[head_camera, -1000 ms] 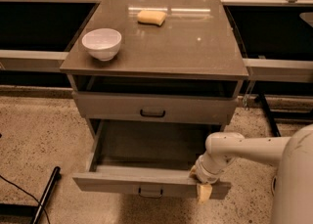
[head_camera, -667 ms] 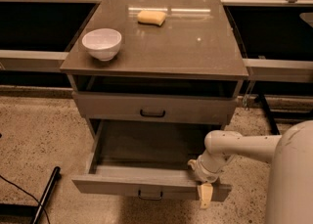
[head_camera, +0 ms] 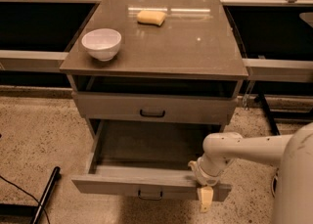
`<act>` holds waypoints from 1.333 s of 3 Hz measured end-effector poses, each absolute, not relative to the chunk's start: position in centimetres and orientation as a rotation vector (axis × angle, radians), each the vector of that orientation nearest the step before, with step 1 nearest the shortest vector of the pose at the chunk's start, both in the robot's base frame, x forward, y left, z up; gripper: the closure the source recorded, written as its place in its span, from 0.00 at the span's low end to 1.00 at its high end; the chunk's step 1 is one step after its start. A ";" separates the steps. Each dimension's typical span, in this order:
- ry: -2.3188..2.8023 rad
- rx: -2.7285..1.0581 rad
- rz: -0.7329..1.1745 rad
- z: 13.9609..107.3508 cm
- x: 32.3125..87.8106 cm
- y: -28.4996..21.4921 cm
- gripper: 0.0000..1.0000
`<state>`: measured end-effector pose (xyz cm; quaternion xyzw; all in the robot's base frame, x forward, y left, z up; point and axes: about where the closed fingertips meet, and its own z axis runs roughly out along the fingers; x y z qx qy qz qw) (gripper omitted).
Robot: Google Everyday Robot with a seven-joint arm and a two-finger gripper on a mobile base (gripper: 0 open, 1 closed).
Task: Open middle drawer
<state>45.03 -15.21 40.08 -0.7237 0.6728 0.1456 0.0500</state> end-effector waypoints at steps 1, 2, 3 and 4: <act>2.062 -2.228 0.338 42.3 43.4 -13.7 0.00; 2.081 -2.237 0.358 42.7 42.5 -13.2 0.18; 2.077 -2.253 0.437 42.1 42.3 -13.1 0.41; 2.066 -2.251 0.468 42.2 42.2 -12.9 0.65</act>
Offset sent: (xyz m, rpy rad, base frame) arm -0.0286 0.0281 0.0329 -0.0629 0.0057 0.0265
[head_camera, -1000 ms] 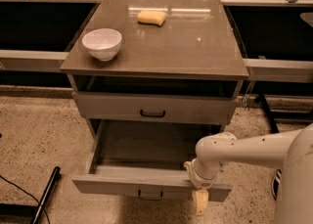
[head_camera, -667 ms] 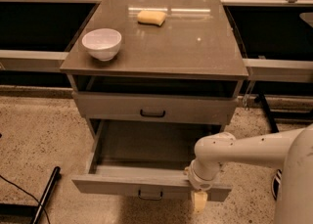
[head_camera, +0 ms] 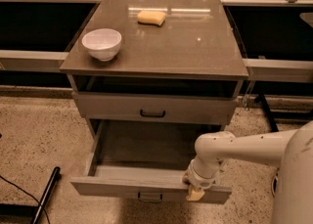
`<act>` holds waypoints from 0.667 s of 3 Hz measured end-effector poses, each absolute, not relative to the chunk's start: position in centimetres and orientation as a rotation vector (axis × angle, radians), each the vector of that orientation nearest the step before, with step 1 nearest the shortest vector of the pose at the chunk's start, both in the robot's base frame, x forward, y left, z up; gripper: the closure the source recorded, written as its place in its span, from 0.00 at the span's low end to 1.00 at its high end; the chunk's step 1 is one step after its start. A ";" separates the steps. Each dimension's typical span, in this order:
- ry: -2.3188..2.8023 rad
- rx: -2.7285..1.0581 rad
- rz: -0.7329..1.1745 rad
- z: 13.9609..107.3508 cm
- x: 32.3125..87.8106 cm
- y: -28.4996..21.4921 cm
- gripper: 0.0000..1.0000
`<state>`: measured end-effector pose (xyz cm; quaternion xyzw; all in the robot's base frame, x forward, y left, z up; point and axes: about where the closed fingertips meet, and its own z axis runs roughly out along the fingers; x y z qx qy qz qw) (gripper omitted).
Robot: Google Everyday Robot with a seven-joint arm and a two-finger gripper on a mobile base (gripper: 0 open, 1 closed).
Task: Open middle drawer
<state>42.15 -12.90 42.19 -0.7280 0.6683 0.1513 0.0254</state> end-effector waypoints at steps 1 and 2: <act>2.050 -2.229 0.492 42.6 42.1 -12.9 0.85; 2.029 -2.229 0.511 42.8 42.1 -12.8 0.73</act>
Offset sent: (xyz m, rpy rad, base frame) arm 0.0017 0.0011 0.0114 0.0711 -0.0051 0.0130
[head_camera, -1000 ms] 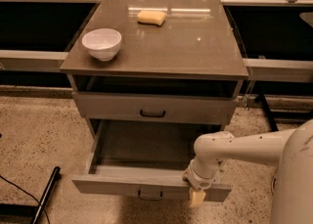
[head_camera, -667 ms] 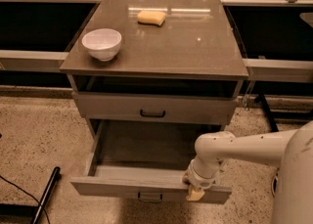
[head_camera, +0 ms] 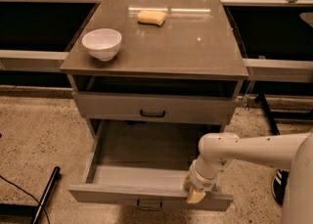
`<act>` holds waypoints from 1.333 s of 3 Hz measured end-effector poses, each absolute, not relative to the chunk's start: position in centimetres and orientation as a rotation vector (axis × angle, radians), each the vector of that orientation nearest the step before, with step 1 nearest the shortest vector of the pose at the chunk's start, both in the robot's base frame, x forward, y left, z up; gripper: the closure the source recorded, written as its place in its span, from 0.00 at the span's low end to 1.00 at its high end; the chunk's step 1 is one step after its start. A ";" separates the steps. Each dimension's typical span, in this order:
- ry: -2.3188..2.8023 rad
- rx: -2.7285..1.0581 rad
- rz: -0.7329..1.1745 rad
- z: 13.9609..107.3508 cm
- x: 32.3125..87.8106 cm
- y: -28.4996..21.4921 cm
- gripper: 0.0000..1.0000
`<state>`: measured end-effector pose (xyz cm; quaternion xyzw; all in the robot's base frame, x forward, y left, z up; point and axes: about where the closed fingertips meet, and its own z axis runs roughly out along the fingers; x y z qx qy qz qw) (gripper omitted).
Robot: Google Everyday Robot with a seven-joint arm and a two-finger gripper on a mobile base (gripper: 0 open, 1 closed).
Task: Open middle drawer
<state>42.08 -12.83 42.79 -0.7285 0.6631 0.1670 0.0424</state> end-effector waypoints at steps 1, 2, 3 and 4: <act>2.016 -2.232 0.505 43.1 42.0 -12.6 0.48; 1.997 -2.246 0.455 45.3 42.5 -12.2 0.25; 1.973 -2.247 0.331 50.3 44.0 -11.8 0.00; 1.973 -2.247 0.331 50.3 44.0 -11.8 0.00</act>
Offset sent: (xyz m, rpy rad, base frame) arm 0.0266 0.0289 0.1236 -0.0636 -0.1911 0.0734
